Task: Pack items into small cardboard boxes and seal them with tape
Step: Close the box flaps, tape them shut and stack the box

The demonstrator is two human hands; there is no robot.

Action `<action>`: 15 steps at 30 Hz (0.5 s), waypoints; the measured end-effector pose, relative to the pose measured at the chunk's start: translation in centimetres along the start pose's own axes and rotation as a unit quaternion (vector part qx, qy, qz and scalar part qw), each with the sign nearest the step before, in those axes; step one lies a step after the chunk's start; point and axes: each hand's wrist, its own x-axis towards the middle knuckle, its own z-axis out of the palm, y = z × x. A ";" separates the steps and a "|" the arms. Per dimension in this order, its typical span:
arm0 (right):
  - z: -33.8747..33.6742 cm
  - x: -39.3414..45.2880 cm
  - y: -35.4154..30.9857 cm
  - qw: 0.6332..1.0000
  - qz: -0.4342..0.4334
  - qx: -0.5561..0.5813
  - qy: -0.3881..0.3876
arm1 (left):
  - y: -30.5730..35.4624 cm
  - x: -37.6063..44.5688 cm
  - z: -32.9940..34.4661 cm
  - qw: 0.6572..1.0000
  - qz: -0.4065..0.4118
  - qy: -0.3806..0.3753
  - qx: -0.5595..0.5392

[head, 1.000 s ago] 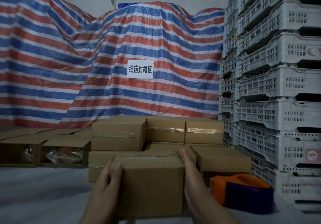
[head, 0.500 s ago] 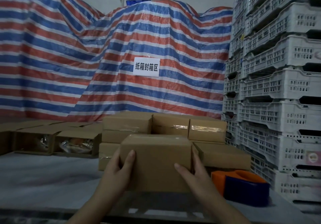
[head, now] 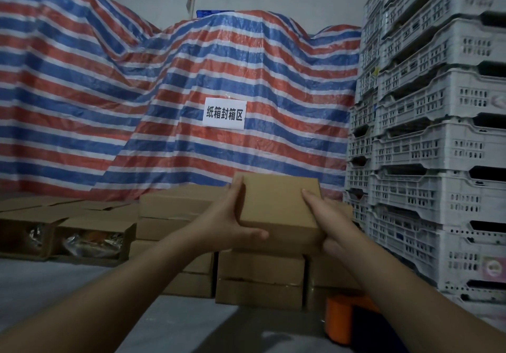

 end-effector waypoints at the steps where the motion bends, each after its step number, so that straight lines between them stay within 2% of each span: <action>1: 0.1 0.7 0.3 1.000 0.019 -0.001 -0.006 | -0.5 0.5 0.1 0.999 -0.005 -0.003 0.039; 4: 0.1 2.3 0.5 0.998 0.067 0.011 -0.016 | -1.1 1.7 0.1 0.980 0.009 0.035 0.194; 8: -0.5 3.4 0.9 0.991 0.117 0.056 -0.023 | -1.1 2.8 -0.2 0.932 0.024 0.062 0.358; 12: 0.1 3.7 2.3 0.990 0.114 0.077 -0.031 | -2.5 3.5 -0.1 0.910 0.004 0.070 0.408; 15: 0.4 4.1 3.1 0.992 0.090 0.075 -0.037 | -3.7 3.7 0.3 0.915 -0.012 0.094 0.391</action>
